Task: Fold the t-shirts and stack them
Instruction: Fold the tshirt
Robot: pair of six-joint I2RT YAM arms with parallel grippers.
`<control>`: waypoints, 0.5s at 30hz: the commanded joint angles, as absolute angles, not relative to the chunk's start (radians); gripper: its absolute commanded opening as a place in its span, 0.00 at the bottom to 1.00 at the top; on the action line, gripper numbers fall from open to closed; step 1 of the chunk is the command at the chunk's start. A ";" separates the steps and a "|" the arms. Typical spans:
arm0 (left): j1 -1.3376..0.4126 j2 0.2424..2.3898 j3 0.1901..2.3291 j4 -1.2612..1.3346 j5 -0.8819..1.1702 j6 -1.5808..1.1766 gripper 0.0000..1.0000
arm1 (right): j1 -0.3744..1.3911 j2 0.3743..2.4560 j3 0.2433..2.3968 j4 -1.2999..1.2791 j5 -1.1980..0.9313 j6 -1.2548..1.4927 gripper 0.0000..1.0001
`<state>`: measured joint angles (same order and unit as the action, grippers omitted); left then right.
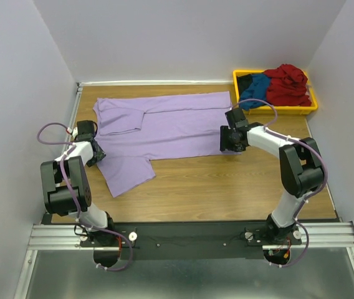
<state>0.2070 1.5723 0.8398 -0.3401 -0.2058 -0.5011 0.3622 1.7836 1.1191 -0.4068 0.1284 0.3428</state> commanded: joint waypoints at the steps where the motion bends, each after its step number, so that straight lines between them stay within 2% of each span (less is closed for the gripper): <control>1: 0.206 1.609 0.825 -0.325 -0.276 -0.474 0.47 | 0.356 1.764 1.092 -0.426 0.129 0.365 0.67; 3: 0.206 1.618 0.819 -0.318 -0.282 -0.472 0.45 | 0.354 1.753 1.075 -0.426 0.161 0.368 0.67; 7: 0.204 1.629 0.795 -0.298 -0.256 -0.474 0.36 | 0.353 1.733 1.049 -0.428 0.242 0.385 0.67; 8: 0.206 1.631 0.790 -0.296 -0.252 -0.474 0.27 | 0.344 1.727 1.045 -0.429 0.268 0.388 0.67; 11: 0.206 1.628 0.779 -0.290 -0.245 -0.472 0.10 | 0.313 1.720 1.031 -0.433 0.281 0.420 0.66; 12: 0.206 1.625 0.779 -0.288 -0.242 -0.469 0.10 | 0.305 1.717 1.029 -0.433 0.276 0.439 0.66; 14: 0.206 1.623 0.779 -0.288 -0.238 -0.469 0.00 | 0.295 1.717 1.026 -0.434 0.270 0.455 0.67; 15: 0.206 1.620 0.779 -0.287 -0.238 -0.466 0.00 | 0.287 1.717 1.026 -0.436 0.268 0.471 0.66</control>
<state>0.2070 1.5879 0.8230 -0.2489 -0.2256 -0.4782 0.3122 1.7412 1.0409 -0.4126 0.2176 0.4053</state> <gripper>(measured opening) 0.021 0.667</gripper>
